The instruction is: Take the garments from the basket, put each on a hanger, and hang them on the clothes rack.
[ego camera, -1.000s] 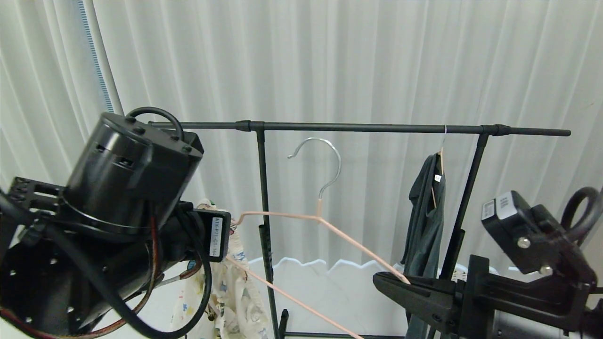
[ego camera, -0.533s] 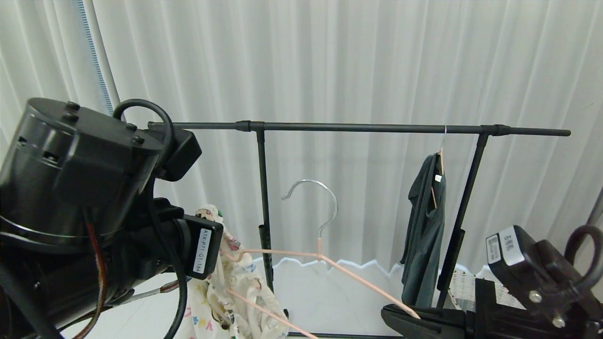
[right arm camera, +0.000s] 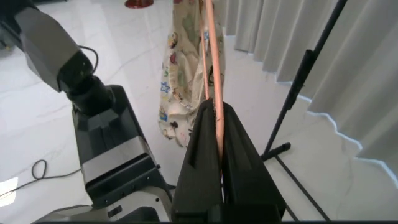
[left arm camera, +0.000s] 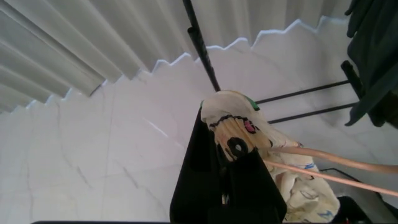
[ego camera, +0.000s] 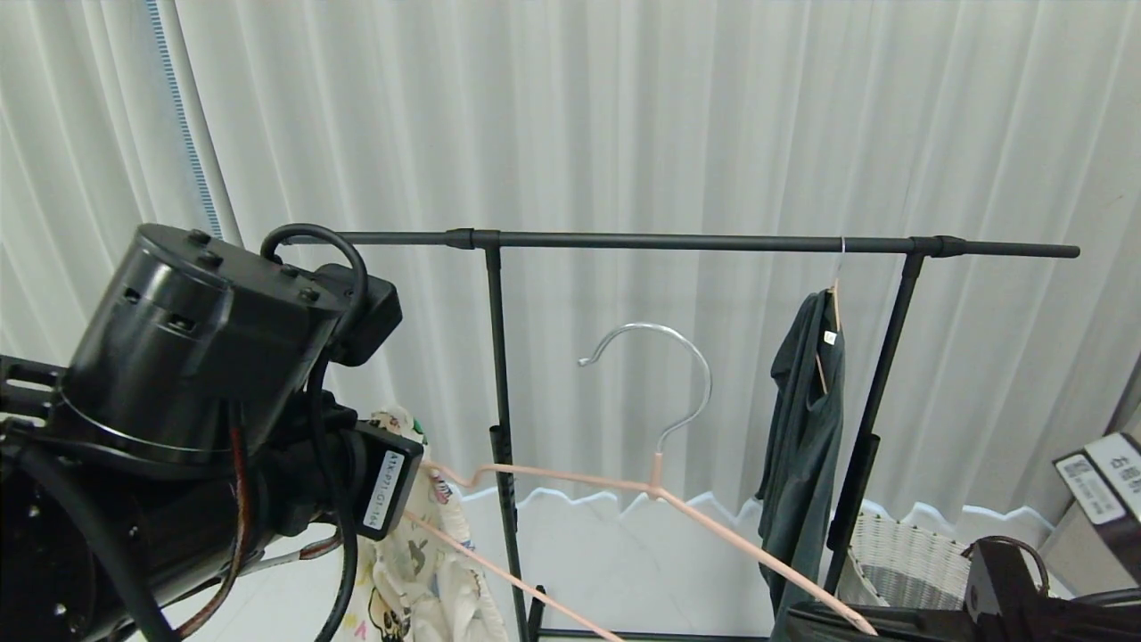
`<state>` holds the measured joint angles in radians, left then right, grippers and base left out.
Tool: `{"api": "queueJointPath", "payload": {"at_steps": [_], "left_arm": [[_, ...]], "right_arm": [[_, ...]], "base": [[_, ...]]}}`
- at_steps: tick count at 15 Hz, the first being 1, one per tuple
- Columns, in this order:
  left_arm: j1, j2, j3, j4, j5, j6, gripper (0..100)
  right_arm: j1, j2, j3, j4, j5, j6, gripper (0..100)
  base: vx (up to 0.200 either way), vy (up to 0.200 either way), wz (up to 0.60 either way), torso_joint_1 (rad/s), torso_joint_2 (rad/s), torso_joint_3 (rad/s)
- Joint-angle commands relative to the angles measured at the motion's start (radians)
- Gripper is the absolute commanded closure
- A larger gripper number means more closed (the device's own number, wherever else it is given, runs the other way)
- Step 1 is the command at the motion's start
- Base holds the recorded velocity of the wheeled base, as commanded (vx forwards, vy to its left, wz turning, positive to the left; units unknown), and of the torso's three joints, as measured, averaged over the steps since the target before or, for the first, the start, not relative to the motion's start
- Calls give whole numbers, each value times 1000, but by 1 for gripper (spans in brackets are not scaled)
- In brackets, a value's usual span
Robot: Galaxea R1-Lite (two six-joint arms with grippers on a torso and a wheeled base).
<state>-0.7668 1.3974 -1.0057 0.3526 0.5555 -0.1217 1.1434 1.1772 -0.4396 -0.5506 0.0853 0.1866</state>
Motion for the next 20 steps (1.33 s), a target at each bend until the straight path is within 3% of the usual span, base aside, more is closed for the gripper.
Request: {"api": "queueJointPath", "payload": {"at_steps": [1,2,6,8,10,12,15,17,20], "left_arm": [[-8,8,-4,-1,-2,7,100],[-26,6,-5,-1,-11,5,100],[-65,-40,-24,-1,-181,7,100],[-66,-48,-27,-1,-201,7,100],[-108,-81,-40,-1,-318,8,100],[-121,-90,-59,-3,-381,8,100],[-134,-89,-99,-4,-384,8,100],[-106,-109,-43,-1,-355,34,100],[81,-143,45,-4,-299,172,100]], "right_arm": [[1,-21,9,0,27,1,100],[-1,-16,10,0,50,1,100],[-8,39,10,-8,117,-30,100],[-8,42,19,-6,156,-59,100],[-7,90,15,-17,166,-70,100],[-2,147,10,-84,166,-67,100],[9,213,-1,-141,166,-49,100],[-24,203,2,-141,163,-29,100],[-97,82,9,-101,169,1,100]], "base": [[0,0,0,0,0,0],[0,0,0,0,0,0],[0,0,0,0,0,0],[0,0,0,0,0,0],[0,0,0,0,0,0],[0,0,0,0,0,0],[0,0,0,0,0,0],[0,0,0,0,0,0],[0,0,0,0,0,0]]}}
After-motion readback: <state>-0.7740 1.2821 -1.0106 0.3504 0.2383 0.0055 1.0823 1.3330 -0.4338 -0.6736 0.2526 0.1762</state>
